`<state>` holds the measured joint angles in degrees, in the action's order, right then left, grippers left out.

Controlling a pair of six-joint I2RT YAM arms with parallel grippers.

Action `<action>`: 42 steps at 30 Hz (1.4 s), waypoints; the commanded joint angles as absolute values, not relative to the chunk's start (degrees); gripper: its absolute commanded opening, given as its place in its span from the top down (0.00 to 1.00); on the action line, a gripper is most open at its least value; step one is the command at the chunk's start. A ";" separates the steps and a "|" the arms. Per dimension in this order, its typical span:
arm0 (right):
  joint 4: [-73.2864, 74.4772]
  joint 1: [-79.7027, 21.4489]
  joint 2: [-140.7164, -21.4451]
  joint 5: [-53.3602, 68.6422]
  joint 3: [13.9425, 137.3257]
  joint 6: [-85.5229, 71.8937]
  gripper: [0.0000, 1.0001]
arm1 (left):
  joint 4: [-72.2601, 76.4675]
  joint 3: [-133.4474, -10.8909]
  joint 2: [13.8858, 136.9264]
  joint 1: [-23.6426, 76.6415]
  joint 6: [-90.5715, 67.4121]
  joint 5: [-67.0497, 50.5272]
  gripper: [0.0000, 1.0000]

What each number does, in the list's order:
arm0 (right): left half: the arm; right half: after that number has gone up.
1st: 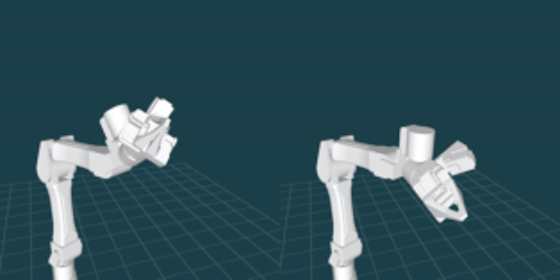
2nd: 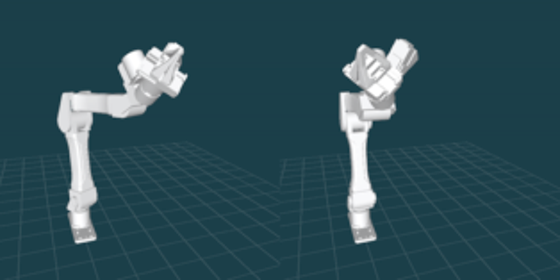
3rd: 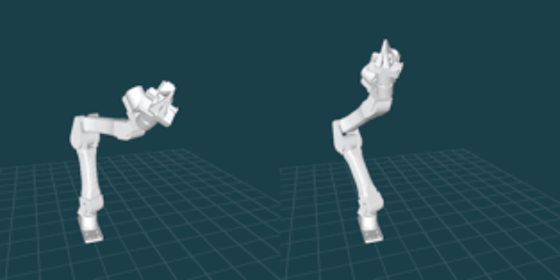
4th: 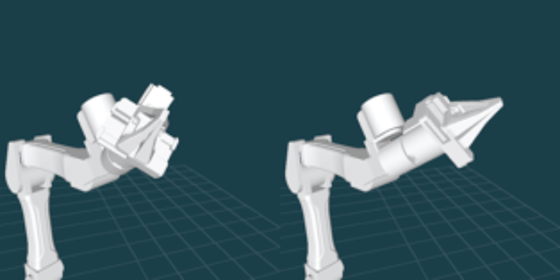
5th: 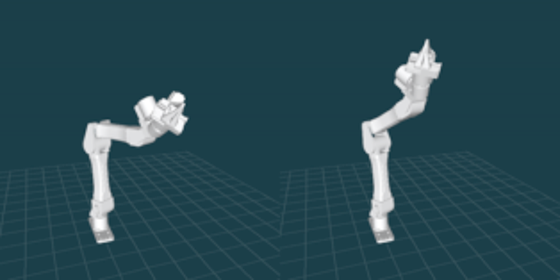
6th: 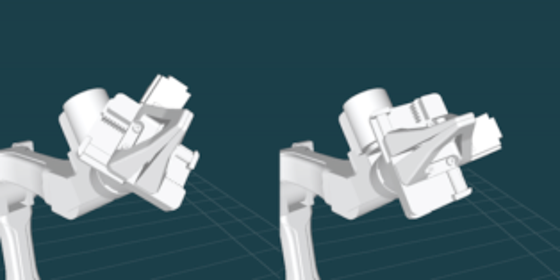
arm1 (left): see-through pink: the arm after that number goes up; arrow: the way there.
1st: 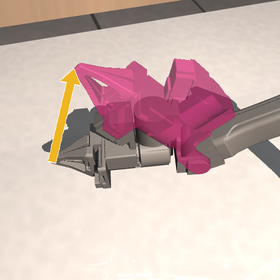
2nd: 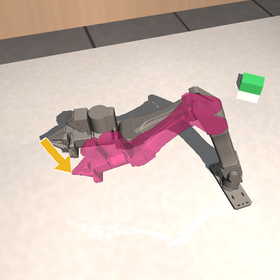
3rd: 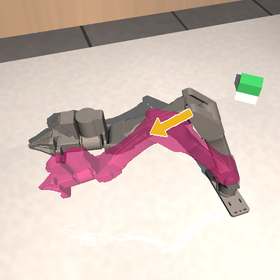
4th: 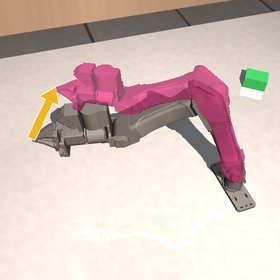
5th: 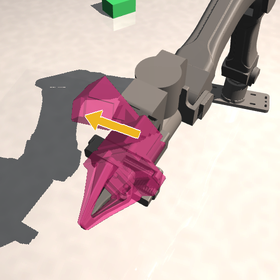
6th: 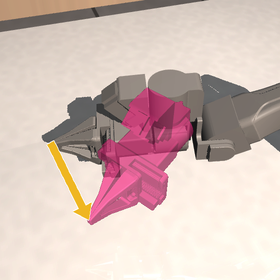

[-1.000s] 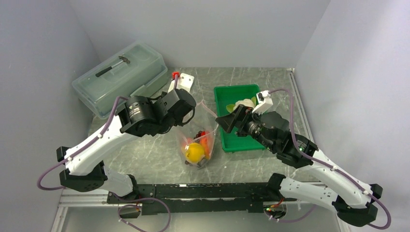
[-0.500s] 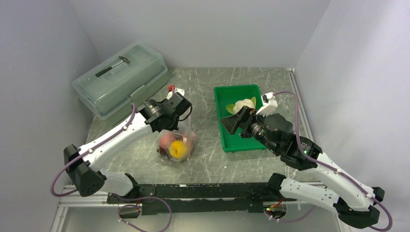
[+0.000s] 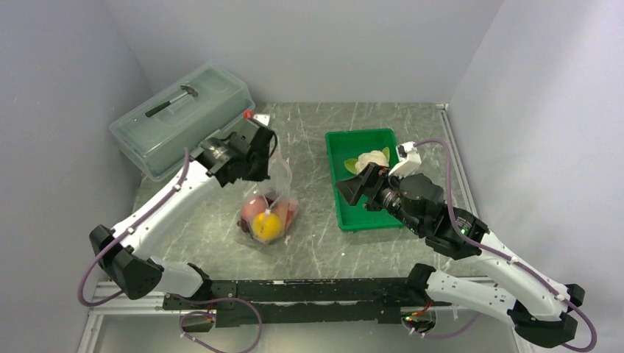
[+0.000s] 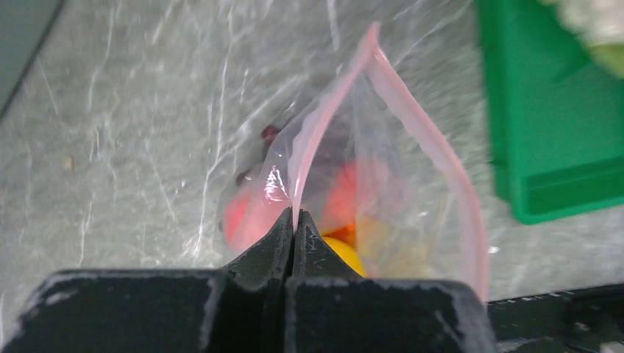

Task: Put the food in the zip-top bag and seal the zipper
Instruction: Adjust the zipper food storage bag at the center of the board.

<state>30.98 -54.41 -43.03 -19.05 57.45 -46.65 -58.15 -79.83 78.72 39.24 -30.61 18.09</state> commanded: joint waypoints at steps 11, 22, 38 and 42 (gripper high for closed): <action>29.59 -54.58 -42.36 -20.13 56.90 -46.03 0.16 | -64.69 -105.88 75.57 39.46 -25.41 18.65 1.00; 29.17 -54.58 -42.83 -19.43 56.16 -46.38 0.16 | -53.78 -78.27 78.54 38.93 -31.38 17.27 1.00; 29.28 -54.58 -42.98 -19.75 56.85 -45.80 0.15 | -66.58 -114.11 79.31 38.98 -24.14 17.49 1.00; 29.69 -54.58 -43.77 -20.12 57.33 -45.46 0.15 | -63.84 -104.51 77.02 39.02 -24.64 17.83 1.00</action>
<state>30.76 -54.41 -43.24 -19.09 55.83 -46.63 -64.27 -111.59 76.77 39.07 -25.10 17.47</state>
